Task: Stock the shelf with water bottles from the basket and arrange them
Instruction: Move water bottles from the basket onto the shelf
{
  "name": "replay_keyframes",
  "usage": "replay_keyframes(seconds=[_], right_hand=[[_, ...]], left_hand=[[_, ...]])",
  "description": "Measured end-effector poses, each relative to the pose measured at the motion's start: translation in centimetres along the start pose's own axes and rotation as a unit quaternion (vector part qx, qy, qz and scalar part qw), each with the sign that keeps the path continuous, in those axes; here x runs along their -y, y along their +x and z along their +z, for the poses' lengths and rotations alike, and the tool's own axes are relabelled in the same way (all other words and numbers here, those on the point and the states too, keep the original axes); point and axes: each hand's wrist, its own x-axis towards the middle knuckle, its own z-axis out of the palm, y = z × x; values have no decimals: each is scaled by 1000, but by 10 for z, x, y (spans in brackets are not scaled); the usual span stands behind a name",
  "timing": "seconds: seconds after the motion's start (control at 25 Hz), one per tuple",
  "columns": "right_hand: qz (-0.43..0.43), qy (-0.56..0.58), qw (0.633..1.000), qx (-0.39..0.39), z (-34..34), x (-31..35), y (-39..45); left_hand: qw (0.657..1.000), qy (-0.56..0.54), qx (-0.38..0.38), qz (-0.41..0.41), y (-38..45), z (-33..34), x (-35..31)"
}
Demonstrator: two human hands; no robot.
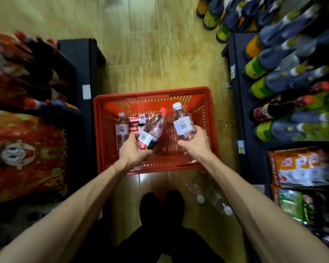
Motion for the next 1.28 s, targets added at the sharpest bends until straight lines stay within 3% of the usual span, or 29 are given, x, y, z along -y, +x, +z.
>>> replay_keyframes(seconds=[0.16,0.4,0.64,0.8,1.28], right_hand=[[-18,47,998,-30,-80,44,-80],[-36,118,991,-57,-212,111,-178],[-48,178,972,-144,-315,168,-262],[-90,243,940,-223,-380,194,-305],[-167,250,887,-351,-541,214,-446]], left_hand=[[985,-169,6,24,-68,-51,-78],[964,-238,34,114,-179,-135,-203],[946,-219,112,213,-277,-191,-319],[922,-193,165,291,-336,-222,-390],[867,-194,151,434,-504,-249,-528]])
